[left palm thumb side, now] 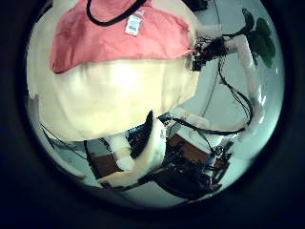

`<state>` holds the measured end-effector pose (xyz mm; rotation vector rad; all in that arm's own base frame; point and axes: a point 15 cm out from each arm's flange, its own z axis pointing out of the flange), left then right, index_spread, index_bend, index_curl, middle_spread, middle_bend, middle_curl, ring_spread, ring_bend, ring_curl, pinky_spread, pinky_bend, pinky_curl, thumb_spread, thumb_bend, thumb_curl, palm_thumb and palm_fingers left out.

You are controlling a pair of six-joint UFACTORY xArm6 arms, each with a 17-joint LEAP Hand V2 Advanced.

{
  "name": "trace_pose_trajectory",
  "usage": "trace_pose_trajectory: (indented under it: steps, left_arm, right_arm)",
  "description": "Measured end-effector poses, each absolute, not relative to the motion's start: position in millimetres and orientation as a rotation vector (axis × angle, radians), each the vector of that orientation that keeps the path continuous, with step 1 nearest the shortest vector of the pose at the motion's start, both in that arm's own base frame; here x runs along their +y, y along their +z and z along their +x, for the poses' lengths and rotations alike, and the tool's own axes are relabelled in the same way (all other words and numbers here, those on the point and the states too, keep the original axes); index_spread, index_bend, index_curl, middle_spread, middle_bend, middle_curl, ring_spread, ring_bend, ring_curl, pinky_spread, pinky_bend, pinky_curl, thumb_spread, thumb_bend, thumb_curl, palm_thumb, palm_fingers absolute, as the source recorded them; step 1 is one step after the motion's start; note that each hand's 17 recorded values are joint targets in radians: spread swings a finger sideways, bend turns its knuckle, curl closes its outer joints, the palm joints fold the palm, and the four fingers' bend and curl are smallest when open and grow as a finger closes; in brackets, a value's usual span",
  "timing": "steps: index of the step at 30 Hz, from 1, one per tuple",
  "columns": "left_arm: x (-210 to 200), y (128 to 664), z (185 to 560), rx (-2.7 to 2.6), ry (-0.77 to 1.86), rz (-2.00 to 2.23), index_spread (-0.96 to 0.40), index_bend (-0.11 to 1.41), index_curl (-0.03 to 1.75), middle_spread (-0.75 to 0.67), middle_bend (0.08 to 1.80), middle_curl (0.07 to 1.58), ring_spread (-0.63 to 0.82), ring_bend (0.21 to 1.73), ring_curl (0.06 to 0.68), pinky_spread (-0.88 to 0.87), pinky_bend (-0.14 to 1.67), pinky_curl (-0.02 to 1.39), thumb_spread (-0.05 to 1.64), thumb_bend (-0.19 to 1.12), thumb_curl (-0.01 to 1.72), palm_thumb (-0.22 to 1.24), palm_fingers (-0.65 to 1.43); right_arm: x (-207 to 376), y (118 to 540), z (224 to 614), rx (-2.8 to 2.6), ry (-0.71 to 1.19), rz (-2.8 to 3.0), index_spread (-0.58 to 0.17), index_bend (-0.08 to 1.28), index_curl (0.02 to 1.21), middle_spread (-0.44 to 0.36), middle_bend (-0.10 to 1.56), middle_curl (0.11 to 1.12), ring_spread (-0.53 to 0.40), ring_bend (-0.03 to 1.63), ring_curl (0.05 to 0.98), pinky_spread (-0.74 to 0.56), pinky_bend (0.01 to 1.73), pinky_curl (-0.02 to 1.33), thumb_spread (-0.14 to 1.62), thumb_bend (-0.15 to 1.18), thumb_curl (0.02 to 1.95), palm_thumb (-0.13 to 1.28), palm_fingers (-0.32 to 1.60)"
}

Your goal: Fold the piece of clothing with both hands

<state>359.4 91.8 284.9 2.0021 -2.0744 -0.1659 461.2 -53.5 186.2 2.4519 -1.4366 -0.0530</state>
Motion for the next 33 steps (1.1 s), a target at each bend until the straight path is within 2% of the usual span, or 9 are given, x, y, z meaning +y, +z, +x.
trace_pose_trajectory:
  steps: [8, 13, 18, 19, 21, 25, 33]
  left_arm:
    - [128.7, 289.0, 335.0, -2.033, -0.144, 2.042, 0.06, 0.19, 0.38, 0.28, 0.17, 0.26, 0.51, 0.33, 0.223, 0.51, 0.22, 0.32, 1.3, -0.01, 0.22, 0.22, 0.09]
    - [160.1, 275.6, 299.7, -1.955, -0.127, 2.071, 0.06, 0.2, 0.39, 0.27, 0.17, 0.26, 0.51, 0.32, 0.223, 0.51, 0.22, 0.32, 1.3, -0.01, 0.23, 0.23, 0.1]
    - [173.2, 273.7, 288.0, -1.935, -0.11, 2.087, 0.05, 0.19, 0.39, 0.27, 0.17, 0.26, 0.51, 0.32, 0.222, 0.51, 0.21, 0.32, 1.3, -0.01, 0.23, 0.23, 0.11]
    - [178.9, 273.1, 282.7, -1.922, -0.108, 2.098, 0.05, 0.2, 0.39, 0.27, 0.17, 0.26, 0.51, 0.31, 0.222, 0.51, 0.21, 0.31, 1.3, -0.01, 0.23, 0.23, 0.11]
    - [188.6, 272.5, 274.2, -1.905, -0.112, 2.112, 0.05, 0.2, 0.4, 0.27, 0.17, 0.26, 0.51, 0.31, 0.221, 0.51, 0.21, 0.31, 1.31, -0.01, 0.23, 0.24, 0.11]
    - [209.8, 265.3, 249.4, -1.869, -0.118, 2.129, 0.04, 0.2, 0.4, 0.27, 0.17, 0.25, 0.51, 0.31, 0.221, 0.51, 0.2, 0.31, 1.32, -0.01, 0.23, 0.25, 0.11]
    - [225.6, 247.0, 215.7, -1.815, -0.14, 2.158, 0.04, 0.2, 0.41, 0.26, 0.17, 0.25, 0.52, 0.3, 0.222, 0.51, 0.2, 0.31, 1.32, -0.01, 0.23, 0.27, 0.12]
  right_arm:
    - [-59.0, 253.5, 448.7, -1.488, 0.069, 2.503, -0.266, 1.05, 0.81, -0.133, 1.29, 0.78, -0.23, 1.32, 0.683, -0.31, 1.23, 0.72, 1.13, 0.14, 0.57, 1.15, 1.12]
    - [-37.2, 280.0, 442.2, -1.462, 0.096, 2.544, -0.258, 1.06, 0.82, -0.127, 1.31, 0.79, -0.225, 1.34, 0.705, -0.29, 1.24, 0.76, 1.14, 0.12, 0.61, 1.14, 1.1]
    - [0.6, 305.7, 450.8, -1.436, 0.139, 2.628, -0.253, 1.07, 0.83, -0.124, 1.32, 0.79, -0.225, 1.34, 0.721, -0.28, 1.23, 0.79, 1.15, 0.11, 0.65, 1.14, 1.09]
    - [15.6, 324.6, 460.8, -1.425, 0.19, 2.665, -0.254, 1.07, 0.84, -0.123, 1.32, 0.79, -0.225, 1.34, 0.723, -0.27, 1.23, 0.79, 1.16, 0.11, 0.66, 1.14, 1.09]
    - [43.3, 337.0, 469.4, -1.375, 0.226, 2.712, -0.253, 1.07, 0.84, -0.122, 1.32, 0.79, -0.225, 1.35, 0.728, -0.27, 1.23, 0.8, 1.16, 0.1, 0.67, 1.14, 1.09]
    - [102.7, 343.3, 476.0, -1.251, 0.254, 2.794, -0.247, 1.08, 0.85, -0.121, 1.33, 0.79, -0.225, 1.34, 0.736, -0.26, 1.22, 0.82, 1.16, 0.08, 0.7, 1.14, 1.08]
    - [219.9, 345.4, 486.9, -0.992, 0.301, 2.935, -0.241, 1.08, 0.86, -0.12, 1.33, 0.79, -0.226, 1.34, 0.748, -0.25, 1.2, 0.86, 1.18, 0.07, 0.74, 1.15, 1.08]
